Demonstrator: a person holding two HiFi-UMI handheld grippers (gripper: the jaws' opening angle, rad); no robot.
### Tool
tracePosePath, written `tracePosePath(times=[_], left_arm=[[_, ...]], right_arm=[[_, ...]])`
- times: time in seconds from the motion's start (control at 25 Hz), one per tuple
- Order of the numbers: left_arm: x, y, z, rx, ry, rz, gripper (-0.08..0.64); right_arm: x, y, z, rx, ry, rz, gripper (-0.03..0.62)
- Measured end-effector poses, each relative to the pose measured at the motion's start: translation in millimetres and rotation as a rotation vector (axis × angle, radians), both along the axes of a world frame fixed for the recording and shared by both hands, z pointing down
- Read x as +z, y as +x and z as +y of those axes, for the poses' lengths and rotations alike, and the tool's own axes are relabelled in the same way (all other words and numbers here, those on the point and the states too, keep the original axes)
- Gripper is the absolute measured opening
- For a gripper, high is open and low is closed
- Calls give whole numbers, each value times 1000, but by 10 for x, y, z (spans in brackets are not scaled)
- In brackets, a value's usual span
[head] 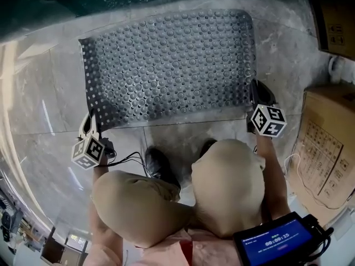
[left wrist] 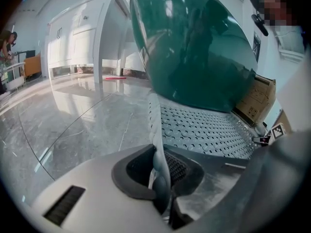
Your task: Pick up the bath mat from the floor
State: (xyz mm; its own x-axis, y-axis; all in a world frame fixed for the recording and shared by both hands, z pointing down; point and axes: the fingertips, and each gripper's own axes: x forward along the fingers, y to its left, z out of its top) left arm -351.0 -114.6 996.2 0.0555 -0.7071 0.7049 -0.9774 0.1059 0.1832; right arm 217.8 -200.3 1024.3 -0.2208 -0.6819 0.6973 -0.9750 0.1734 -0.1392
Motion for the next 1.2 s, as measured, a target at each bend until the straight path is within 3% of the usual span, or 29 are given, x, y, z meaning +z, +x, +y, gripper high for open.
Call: tracePosePath(times=[0.4, 1.2], left_arm=[[11, 87, -50, 63, 3, -17, 35], [-245, 421, -226, 95, 24, 53, 35]], right_arm=[[-85, -73, -2, -1, 18, 6, 32], [-474, -300, -36, -17, 39, 11, 29]])
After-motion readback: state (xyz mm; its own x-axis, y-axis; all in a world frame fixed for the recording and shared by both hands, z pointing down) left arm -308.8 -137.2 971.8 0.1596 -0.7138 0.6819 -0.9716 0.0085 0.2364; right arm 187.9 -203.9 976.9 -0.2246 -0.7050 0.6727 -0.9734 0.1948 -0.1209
